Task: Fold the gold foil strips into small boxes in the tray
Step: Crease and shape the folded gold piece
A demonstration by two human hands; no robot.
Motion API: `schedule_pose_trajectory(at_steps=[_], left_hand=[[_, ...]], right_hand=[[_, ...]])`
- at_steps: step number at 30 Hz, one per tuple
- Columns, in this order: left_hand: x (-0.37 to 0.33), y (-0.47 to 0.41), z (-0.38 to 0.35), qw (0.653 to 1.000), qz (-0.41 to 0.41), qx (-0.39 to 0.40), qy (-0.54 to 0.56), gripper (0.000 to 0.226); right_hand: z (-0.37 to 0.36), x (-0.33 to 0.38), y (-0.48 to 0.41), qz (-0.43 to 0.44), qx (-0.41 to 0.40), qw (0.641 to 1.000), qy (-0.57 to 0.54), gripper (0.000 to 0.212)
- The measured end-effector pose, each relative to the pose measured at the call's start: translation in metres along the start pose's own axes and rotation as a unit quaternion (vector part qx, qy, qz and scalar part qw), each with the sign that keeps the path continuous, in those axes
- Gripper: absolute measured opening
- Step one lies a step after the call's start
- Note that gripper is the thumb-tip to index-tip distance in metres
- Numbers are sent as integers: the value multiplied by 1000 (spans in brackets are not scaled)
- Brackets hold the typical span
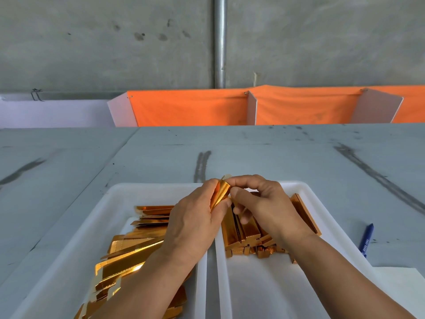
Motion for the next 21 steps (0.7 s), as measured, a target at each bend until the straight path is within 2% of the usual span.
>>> schedule_pose_trajectory(at_steps=[10,12,16,21], left_hand=[[-6,1,-6,999,-17,25,17,48],[-7,1,-8,999,-24,30,14,51],[-6,2,-11,999,-28,38,4,54],[-7,2,-11,999,-36,36,-8,57]], right_hand=[[1,-7,-4,-33,4,999,-36,26],[6,-6,-4,-28,-15,998,-47,21],[12,-7,-5,-25,-31,999,-29,13],[12,-7,-5,-16,-37,999,6,22]])
Point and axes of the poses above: each hand's wrist, its own y-axis away from the middle knuckle, its own z-axis out of the back of the hand, x = y × z, the point moved 9 cm from there along -y, towards the middle knuckle, and after that the axes turned 15 degrees about y, right-handed, at the moved point
